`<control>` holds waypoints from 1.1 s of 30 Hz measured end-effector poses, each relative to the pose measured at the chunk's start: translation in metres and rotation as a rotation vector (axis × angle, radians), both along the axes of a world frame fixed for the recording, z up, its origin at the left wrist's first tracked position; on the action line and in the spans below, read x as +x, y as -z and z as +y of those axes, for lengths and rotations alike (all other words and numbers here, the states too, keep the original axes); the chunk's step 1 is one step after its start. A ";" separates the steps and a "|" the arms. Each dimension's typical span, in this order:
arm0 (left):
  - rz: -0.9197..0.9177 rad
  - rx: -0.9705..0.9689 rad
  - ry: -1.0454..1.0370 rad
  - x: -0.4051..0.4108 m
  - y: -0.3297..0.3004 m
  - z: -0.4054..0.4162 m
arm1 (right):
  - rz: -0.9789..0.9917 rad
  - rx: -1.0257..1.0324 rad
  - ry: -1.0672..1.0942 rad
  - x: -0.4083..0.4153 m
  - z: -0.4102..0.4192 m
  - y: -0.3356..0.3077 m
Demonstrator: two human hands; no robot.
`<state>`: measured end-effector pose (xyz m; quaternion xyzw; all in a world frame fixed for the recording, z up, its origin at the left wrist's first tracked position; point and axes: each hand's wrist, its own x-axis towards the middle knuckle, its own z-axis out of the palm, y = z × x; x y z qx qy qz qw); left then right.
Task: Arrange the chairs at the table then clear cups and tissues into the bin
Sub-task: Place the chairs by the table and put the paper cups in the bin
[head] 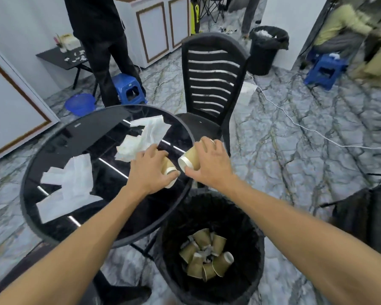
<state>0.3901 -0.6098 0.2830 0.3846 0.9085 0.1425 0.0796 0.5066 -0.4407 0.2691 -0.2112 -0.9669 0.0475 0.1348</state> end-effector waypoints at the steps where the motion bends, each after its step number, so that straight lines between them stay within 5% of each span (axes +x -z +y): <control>1: -0.008 0.000 0.011 0.014 0.003 0.006 | -0.002 -0.008 0.005 0.016 0.003 0.004; 14: -0.041 -0.071 0.147 0.141 0.062 0.051 | -0.146 -0.087 0.098 0.157 0.030 0.075; 33: -0.209 -0.315 0.168 0.160 0.201 0.006 | -0.326 -0.277 0.021 0.179 -0.015 0.188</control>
